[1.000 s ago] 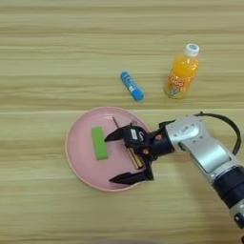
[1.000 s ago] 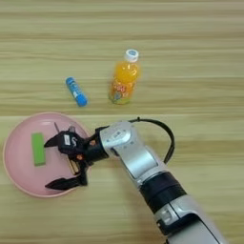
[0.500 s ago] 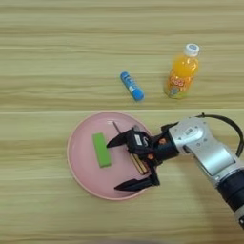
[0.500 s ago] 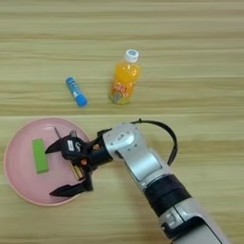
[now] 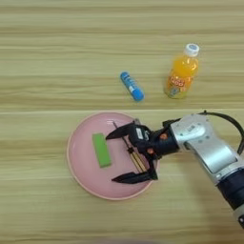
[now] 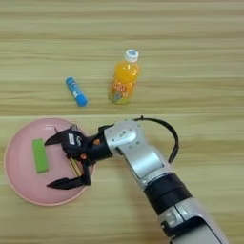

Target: Move the objects on the table

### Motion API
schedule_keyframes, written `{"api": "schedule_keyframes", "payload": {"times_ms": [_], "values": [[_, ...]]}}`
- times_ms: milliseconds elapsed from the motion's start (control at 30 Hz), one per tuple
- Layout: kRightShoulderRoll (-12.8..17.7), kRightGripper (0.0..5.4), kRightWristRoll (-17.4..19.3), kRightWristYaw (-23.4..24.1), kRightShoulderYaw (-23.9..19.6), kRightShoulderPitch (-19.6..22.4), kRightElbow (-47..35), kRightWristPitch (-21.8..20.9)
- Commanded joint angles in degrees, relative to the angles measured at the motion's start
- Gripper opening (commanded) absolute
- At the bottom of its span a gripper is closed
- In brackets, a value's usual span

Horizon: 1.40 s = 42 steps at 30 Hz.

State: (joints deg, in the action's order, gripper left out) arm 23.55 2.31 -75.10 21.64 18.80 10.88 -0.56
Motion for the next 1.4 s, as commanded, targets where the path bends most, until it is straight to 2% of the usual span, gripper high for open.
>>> {"api": "schedule_keyframes", "payload": {"times_ms": [33,267,400,500,667,767,900,1033,1400], "values": [[1.13,5.35,3.39,2.07,-4.22,3.81,-4.84,-0.11],[1.52,5.35,6.33,3.83,-9.32,5.22,-5.14,0.57],[0.12,5.35,7.96,6.16,-11.46,5.95,-4.19,2.32],[0.49,5.35,6.43,6.19,-10.17,5.43,-3.72,1.43],[4.61,5.35,4.02,4.65,-10.02,6.33,-1.58,0.32],[5.96,5.35,2.01,6.05,-10.79,7.63,-0.11,-1.76],[6.67,5.35,0.08,8.35,-11.57,8.93,0.91,-4.68],[6.78,5.35,-0.44,8.95,-11.81,9.33,1.72,-5.54],[8.7,5.35,-3.63,8.53,-10.62,8.16,2.77,-8.48]]}}
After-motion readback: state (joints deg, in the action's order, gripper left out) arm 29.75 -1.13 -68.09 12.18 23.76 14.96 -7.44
